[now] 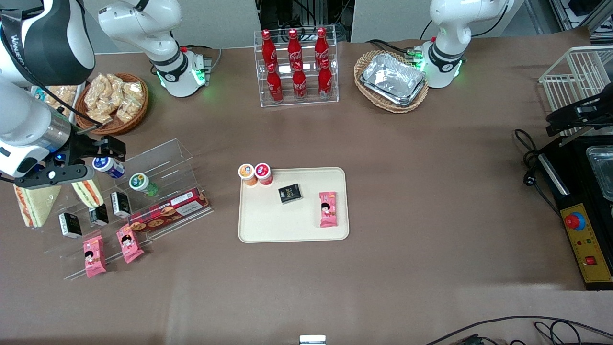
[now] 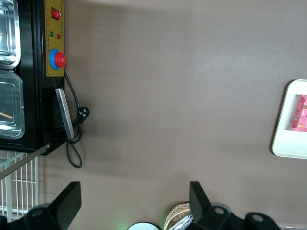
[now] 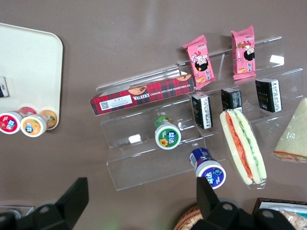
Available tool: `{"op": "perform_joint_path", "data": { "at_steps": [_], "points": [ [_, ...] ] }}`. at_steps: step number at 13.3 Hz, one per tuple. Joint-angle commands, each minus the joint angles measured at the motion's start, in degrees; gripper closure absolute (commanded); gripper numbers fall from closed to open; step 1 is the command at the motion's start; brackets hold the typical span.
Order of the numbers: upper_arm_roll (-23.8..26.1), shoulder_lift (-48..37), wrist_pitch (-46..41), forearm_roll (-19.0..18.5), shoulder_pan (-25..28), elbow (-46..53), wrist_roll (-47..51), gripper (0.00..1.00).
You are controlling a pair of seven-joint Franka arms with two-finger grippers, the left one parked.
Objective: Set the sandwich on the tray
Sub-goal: 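Move the right gripper over the rack toward the wrapped sandwiches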
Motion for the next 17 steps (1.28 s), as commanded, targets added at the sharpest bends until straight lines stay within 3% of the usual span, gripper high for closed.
{"op": "perform_joint_path", "data": {
  "at_steps": [1,11,17],
  "points": [
    [-0.2,0.6,-1.7,0.6,-0.5,1.1,-0.8,0.00],
    [-1.3,-0.6,-4.1,0.5,-0.8,0.7,-0.4,0.00],
    [-2.9,-1.2,-2.7,0.5,-12.7,0.6,-1.7,0.00]
  ]
}}
